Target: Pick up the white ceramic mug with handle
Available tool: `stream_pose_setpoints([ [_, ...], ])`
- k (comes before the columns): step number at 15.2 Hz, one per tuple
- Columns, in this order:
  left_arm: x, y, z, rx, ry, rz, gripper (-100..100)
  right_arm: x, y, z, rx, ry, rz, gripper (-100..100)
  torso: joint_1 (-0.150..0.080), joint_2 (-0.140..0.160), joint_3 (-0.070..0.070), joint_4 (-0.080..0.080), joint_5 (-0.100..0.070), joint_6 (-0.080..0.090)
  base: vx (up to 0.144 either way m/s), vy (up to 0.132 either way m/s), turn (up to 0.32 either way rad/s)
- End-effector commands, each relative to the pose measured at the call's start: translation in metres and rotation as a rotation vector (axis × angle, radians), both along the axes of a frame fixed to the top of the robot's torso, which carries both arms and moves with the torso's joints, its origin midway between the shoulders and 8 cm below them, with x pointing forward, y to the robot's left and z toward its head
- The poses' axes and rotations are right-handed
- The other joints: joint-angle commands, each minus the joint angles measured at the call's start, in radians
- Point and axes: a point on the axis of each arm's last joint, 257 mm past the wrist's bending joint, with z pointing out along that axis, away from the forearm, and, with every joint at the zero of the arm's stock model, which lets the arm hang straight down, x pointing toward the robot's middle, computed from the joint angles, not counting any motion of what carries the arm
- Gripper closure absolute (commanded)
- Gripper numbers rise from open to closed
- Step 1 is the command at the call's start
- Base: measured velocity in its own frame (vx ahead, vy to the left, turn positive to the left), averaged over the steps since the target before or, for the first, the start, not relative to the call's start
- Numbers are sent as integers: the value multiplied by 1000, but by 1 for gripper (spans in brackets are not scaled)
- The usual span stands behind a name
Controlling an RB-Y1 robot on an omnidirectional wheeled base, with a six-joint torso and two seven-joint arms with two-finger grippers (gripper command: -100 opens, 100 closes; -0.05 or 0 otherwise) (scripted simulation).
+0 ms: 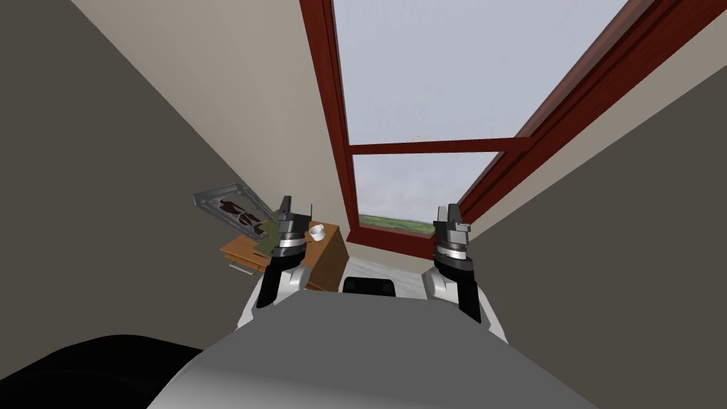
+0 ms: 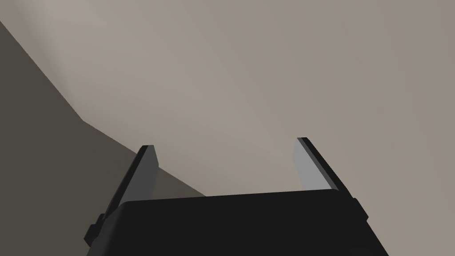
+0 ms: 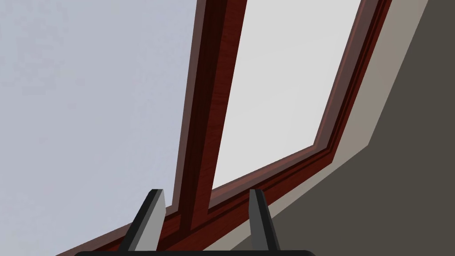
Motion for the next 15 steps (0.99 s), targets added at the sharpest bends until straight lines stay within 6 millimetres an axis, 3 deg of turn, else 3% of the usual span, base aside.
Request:
stream_pose_setpoints([
  [1, 10, 4, -11, -2, 51, 0, -100, 0, 0, 0, 0, 0, 0, 0, 0, 0, 0, 0, 0, 0, 18, -4, -40],
  [15, 44, 27, -65, -31, 286, 22, -100, 0, 0, 0, 0, 0, 0, 0, 0, 0, 0, 0, 0, 0, 15, 1, -25],
])
